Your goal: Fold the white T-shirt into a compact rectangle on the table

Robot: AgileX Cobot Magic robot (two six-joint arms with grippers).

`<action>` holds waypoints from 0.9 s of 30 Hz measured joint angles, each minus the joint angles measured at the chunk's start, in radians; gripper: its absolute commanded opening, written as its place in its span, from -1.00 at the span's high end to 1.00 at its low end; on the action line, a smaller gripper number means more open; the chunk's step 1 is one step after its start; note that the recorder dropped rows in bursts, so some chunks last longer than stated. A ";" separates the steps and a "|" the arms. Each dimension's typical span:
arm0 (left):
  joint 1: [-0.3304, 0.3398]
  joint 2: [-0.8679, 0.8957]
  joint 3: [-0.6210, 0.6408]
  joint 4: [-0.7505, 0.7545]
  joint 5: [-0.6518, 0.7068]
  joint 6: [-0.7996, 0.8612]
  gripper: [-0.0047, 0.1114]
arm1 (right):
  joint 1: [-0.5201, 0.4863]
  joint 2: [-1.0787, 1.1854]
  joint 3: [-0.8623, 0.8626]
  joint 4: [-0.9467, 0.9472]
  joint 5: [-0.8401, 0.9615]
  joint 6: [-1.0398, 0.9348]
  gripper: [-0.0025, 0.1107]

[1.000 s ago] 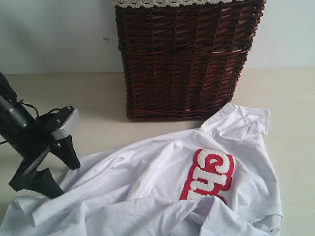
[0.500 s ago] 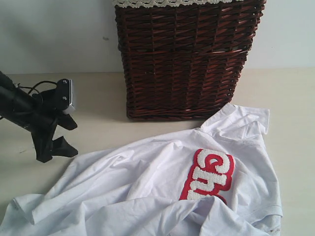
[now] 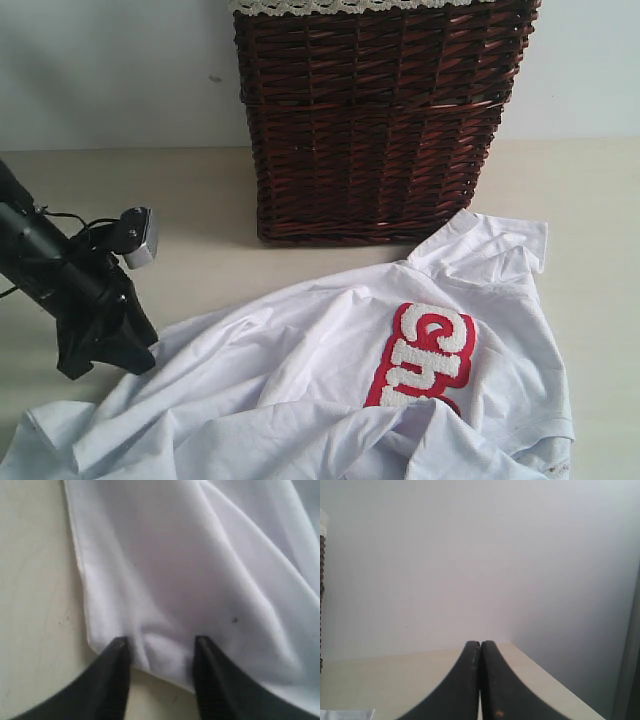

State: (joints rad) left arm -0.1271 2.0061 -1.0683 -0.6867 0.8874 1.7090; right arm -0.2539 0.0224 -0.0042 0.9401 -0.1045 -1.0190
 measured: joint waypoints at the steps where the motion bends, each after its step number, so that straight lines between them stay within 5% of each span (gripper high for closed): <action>1: 0.000 0.000 0.002 0.002 -0.016 0.005 0.91 | 0.000 0.000 0.000 0.000 0.000 0.000 0.96; 5: 0.000 -0.006 0.006 0.004 -0.213 0.039 0.92 | 0.000 0.000 0.000 0.000 0.000 0.000 0.96; 12: 0.000 -0.091 0.006 -0.040 -0.458 0.360 0.92 | 0.000 0.000 0.000 0.000 0.000 0.000 0.96; 21: 0.000 -0.199 0.006 -0.010 -0.192 0.383 0.92 | 0.000 0.000 0.000 0.000 0.000 0.000 0.96; 27: 0.000 -0.258 0.054 0.064 0.164 0.357 0.92 | 0.000 0.000 0.000 0.000 0.000 0.000 0.96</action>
State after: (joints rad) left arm -0.1271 1.7483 -1.0144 -0.6222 1.0516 2.0659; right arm -0.2539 0.0224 -0.0042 0.9401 -0.1045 -1.0190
